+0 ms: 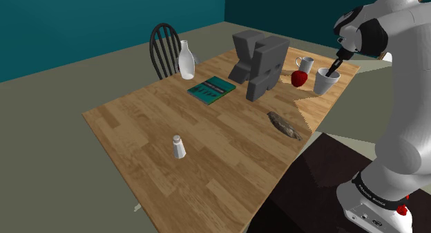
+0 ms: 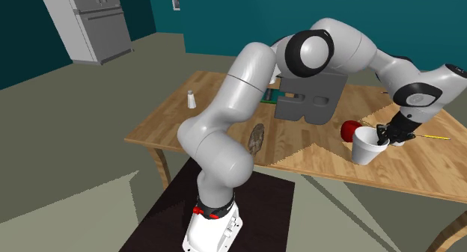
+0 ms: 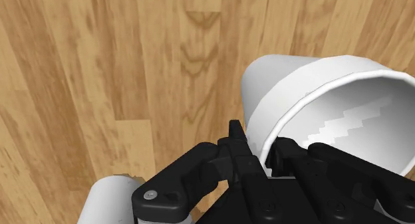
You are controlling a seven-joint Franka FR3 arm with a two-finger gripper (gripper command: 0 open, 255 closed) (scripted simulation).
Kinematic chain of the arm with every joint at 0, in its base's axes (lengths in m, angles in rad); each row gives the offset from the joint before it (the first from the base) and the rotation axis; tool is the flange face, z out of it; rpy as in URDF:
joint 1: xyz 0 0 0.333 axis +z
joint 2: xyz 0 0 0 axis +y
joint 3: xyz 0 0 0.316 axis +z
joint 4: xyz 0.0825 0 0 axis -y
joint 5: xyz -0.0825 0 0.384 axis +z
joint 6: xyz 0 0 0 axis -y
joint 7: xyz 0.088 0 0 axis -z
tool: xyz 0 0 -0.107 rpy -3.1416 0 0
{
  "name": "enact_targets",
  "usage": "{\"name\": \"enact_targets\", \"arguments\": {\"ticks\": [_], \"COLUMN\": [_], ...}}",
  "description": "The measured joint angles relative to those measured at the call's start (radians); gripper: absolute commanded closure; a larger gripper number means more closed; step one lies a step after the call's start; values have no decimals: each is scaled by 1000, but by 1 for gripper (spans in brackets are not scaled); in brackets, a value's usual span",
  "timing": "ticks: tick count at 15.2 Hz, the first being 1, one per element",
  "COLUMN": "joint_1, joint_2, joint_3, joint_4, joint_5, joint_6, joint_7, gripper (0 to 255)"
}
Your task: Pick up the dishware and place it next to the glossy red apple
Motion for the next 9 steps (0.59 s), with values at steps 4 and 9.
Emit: {"name": "enact_targets", "arguments": {"ticks": [4,9], "joint_1": [-1,-1], "joint_2": [2,2], "joint_3": [1,1], "joint_4": [1,1], "joint_5": [1,1], "joint_6": [1,1], "joint_7": [-1,-1], "gripper": [255,0]}}
